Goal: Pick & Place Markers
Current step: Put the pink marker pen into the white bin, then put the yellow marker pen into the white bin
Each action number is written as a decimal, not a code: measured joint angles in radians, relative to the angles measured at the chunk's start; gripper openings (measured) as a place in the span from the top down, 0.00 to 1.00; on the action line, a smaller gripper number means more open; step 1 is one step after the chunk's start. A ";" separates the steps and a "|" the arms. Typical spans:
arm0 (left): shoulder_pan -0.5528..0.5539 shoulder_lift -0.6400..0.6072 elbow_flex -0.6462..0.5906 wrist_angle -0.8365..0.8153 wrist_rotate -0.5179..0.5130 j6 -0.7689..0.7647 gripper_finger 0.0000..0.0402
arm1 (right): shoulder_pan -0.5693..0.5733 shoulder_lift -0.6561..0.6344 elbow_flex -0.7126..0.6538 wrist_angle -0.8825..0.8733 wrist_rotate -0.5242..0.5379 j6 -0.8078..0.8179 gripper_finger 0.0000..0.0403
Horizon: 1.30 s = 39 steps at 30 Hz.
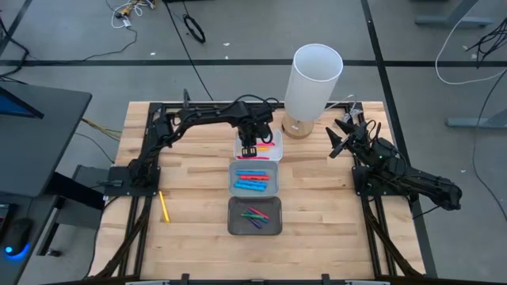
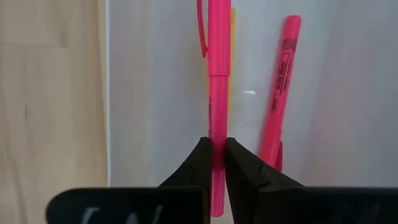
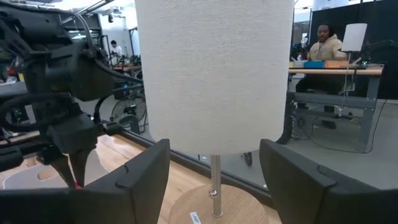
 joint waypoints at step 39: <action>0.004 0.029 0.000 0.006 0.005 -0.024 0.47 | 0.000 0.000 0.000 0.000 0.000 0.000 0.38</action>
